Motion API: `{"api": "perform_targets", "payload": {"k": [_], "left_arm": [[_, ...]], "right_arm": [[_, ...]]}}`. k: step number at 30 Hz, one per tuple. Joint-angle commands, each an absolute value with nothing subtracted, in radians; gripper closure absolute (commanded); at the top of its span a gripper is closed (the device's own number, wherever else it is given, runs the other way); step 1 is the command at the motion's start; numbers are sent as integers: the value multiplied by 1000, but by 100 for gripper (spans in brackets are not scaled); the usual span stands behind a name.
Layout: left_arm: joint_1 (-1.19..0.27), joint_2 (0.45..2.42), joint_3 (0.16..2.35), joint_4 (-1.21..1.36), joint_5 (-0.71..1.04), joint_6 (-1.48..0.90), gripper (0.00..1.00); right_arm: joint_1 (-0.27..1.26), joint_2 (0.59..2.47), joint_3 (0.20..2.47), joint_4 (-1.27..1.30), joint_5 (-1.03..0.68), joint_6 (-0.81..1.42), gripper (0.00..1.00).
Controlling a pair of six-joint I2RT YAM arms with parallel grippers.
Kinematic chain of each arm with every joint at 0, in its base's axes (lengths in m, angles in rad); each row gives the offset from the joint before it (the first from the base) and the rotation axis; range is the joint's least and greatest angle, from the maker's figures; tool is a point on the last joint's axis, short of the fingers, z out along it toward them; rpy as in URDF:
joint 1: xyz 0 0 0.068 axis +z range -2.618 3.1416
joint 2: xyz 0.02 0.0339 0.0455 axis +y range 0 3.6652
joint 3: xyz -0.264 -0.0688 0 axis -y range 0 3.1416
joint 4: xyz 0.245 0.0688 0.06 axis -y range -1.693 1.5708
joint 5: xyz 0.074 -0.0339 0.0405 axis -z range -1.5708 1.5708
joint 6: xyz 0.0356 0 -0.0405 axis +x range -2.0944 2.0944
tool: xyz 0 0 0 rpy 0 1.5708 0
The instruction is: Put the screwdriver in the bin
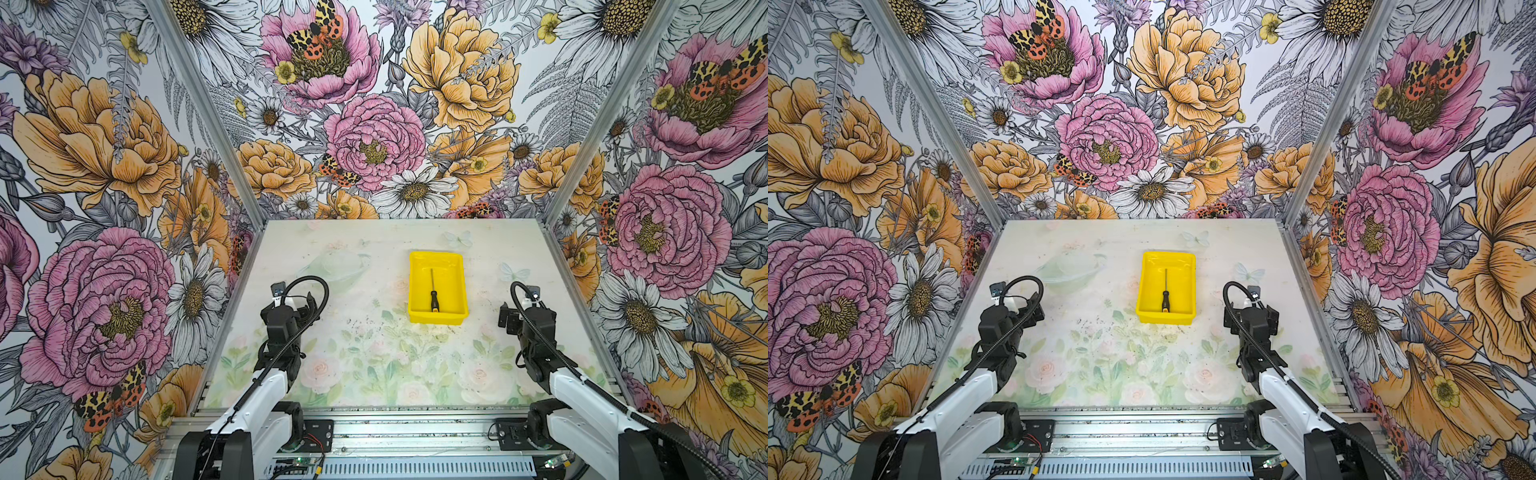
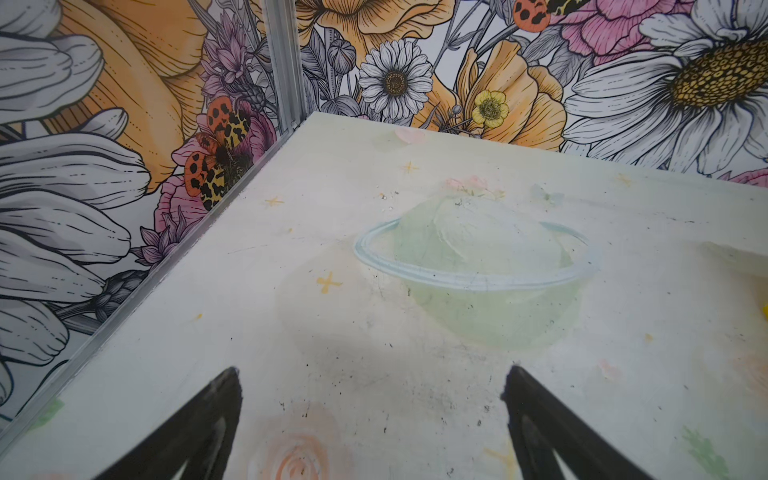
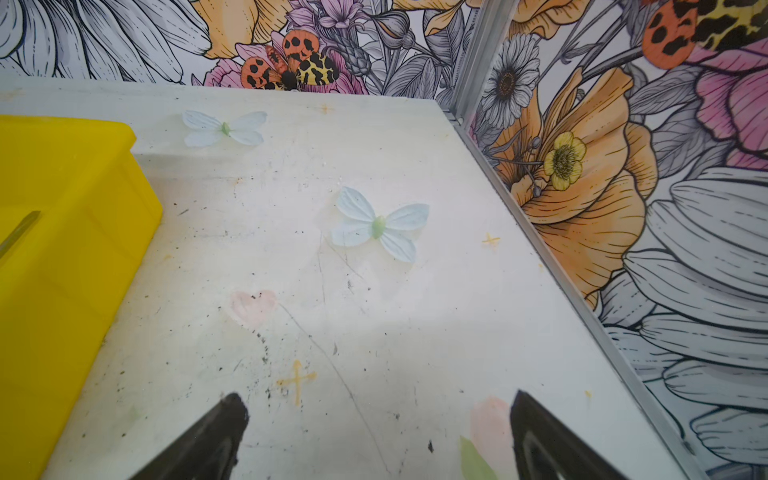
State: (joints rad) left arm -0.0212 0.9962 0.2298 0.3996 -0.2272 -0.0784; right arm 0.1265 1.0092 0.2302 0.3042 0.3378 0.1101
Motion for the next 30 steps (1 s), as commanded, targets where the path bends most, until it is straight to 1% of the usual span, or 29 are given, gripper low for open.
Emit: {"api": "perform_targets", "payload": {"k": [1, 5, 9, 12, 16, 17, 20, 21, 22, 23, 24, 25, 26, 30], "left_arm": [[-14, 1066, 242, 572, -176, -80, 1], [-14, 1186, 283, 656, -165, -77, 1], [-14, 1277, 320, 723, -158, -75, 1], [-13, 1316, 362, 693, -159, -71, 1], [-14, 1343, 378, 709, -139, -22, 1], [-13, 1352, 381, 716, -130, -8, 1], [-7, 1417, 385, 780, -77, 26, 2], [0, 1467, 387, 822, -49, 32, 1], [7, 1536, 392, 883, -17, 35, 1], [21, 1556, 376, 952, -3, 21, 1], [30, 1542, 385, 907, -50, -4, 1], [24, 1542, 382, 909, -63, -3, 1], [17, 1552, 381, 934, -68, 2, 1], [15, 1548, 383, 922, -69, 5, 1]], "right_arm": [[101, 1102, 294, 473, 274, 98, 1], [78, 1231, 345, 560, 226, 94, 1], [66, 1308, 381, 616, 233, 98, 0], [44, 1347, 411, 615, 256, 121, 0], [2, 1383, 425, 658, 172, 103, 1], [-5, 1401, 418, 686, 153, 101, 0], [-40, 1549, 355, 965, 72, 96, 0], [-40, 1530, 394, 868, 91, 107, 1], [-31, 1538, 390, 873, 102, 100, 0], [-26, 1545, 388, 891, 107, 93, 0], [-28, 1528, 395, 845, 109, 102, 0], [-27, 1548, 390, 890, 106, 95, 0], [-29, 1532, 399, 843, 108, 101, 1], [-26, 1540, 396, 866, 108, 95, 0]]}}
